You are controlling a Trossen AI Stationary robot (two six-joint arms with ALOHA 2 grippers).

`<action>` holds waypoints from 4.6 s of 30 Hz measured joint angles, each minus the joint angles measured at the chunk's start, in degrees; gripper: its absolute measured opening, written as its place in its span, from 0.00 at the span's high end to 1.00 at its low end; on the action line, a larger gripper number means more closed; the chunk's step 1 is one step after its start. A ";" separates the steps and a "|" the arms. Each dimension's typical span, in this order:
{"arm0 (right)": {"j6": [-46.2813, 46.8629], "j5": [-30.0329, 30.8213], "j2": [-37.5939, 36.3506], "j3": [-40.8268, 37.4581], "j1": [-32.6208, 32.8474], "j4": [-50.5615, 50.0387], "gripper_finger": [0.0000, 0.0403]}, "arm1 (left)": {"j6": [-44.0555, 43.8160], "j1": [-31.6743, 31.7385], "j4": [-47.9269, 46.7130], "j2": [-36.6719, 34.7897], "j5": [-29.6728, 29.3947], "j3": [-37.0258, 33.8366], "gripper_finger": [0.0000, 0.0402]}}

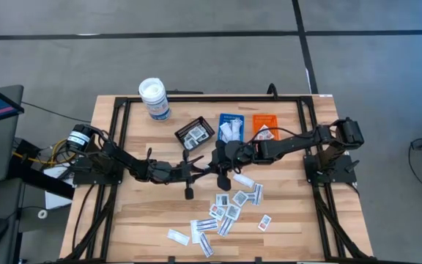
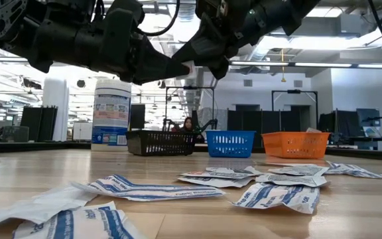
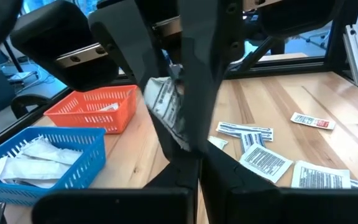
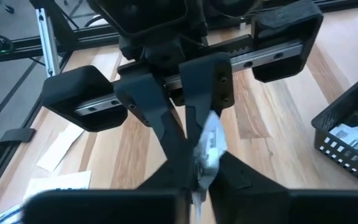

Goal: Pick & Place First Aid Supplies
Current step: Put the orange ointment pack into the orange bin, then put the blue bandage into the blue bin

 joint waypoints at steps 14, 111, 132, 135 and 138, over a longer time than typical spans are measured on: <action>-1.57 0.12 0.00 0.00 0.12 0.40 0.90 | -0.02 0.02 0.00 0.00 -0.08 -0.01 0.98; 16.41 22.31 -15.13 -4.31 -16.58 -56.36 0.84 | -2.64 0.04 -2.02 0.00 -0.12 -0.01 0.98; 15.18 19.90 -14.99 -4.28 10.27 -46.12 0.80 | -2.64 0.07 -2.08 0.00 -0.12 -0.01 0.98; 12.37 19.14 -14.99 -4.28 10.13 -43.81 0.76 | -2.64 0.07 -2.07 -0.02 -0.12 -0.01 0.98; 12.04 16.53 -14.99 -4.29 9.72 -40.83 0.71 | -2.64 0.07 -2.06 -0.02 -0.12 -0.01 0.98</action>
